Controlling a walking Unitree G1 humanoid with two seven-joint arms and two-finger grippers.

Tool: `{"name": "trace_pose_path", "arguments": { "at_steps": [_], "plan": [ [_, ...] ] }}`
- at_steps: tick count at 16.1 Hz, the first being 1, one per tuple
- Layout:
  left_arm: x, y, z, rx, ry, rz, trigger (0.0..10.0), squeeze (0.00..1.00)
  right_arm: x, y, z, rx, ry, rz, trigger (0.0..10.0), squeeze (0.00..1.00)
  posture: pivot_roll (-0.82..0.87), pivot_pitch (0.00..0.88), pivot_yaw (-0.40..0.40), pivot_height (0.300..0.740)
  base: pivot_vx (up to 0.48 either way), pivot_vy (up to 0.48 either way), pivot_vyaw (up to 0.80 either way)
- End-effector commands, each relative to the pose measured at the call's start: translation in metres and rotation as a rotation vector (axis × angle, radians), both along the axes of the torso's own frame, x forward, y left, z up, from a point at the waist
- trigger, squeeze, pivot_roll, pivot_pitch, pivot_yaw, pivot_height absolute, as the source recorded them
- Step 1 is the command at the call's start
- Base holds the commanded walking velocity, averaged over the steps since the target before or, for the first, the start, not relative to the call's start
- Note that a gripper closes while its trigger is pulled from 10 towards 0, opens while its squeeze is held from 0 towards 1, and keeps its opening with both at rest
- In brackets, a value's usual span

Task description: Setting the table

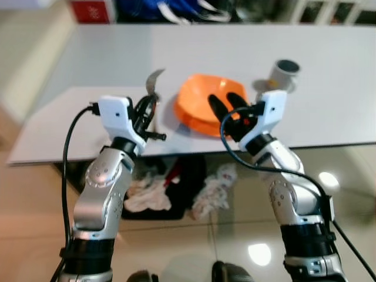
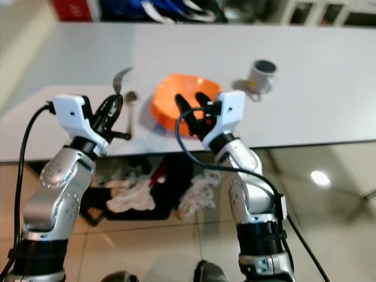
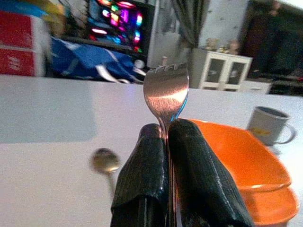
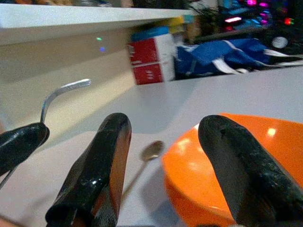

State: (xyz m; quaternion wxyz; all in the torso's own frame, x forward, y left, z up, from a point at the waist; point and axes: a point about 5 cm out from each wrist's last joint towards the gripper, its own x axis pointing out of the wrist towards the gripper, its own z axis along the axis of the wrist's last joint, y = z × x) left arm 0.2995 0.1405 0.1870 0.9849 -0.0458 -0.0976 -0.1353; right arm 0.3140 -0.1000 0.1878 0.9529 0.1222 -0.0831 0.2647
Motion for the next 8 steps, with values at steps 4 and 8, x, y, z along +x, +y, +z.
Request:
{"name": "trace_pose_path", "arguments": {
  "at_steps": [4,8],
  "plan": [
    [0.027,0.007,-0.011,0.174,0.113,0.097,10.0,0.00,-0.001,-0.009,0.008,-0.008,-0.009,-0.053,10.0,0.00,-0.10,0.115,0.008,0.740,0.000,0.000,0.00],
    [0.065,0.010,-0.002,0.242,0.179,0.172,10.0,0.00,-0.013,-0.008,0.013,-0.008,-0.006,-0.062,10.0,0.00,-0.12,0.186,0.029,0.740,0.000,0.000,0.00]
  ]
}}
